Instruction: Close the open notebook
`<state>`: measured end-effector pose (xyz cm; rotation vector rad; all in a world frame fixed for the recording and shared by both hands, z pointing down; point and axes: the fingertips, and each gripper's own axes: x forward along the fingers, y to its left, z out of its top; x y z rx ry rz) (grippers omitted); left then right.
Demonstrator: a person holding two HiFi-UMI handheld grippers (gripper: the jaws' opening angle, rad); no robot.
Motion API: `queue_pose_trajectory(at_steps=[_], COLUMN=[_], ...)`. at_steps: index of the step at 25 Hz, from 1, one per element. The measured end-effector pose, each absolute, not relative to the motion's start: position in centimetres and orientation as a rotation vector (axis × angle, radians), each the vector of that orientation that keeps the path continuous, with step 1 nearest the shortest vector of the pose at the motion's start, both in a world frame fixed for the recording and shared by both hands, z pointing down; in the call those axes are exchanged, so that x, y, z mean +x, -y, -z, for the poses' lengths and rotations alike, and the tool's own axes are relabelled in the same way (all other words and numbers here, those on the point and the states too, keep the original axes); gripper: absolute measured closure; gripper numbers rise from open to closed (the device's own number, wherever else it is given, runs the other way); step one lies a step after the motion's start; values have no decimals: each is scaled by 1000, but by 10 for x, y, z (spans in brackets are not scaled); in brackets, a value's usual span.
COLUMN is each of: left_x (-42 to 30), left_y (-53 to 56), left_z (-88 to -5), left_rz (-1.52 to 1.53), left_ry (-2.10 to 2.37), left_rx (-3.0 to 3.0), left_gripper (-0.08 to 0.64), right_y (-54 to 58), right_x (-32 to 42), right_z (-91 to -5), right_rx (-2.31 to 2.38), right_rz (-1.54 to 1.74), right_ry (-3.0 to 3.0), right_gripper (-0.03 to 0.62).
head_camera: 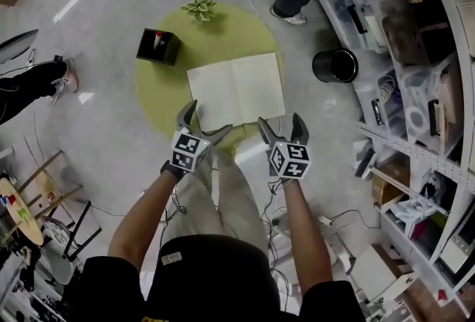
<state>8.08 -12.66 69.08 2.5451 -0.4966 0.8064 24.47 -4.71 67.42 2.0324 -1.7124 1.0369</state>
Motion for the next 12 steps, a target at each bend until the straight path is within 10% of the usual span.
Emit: queue_pose_trajectory(at_steps=[12], left_x=[71], left_y=[134], left_z=[-719], left_rz=[-855], left_ry=[564], left_rx=[2513], left_gripper=[6], right_y=[38], right_x=[272], right_z=[-728], right_rx=[2075], right_rz=[-1198], right_ry=[1700], right_gripper=[137])
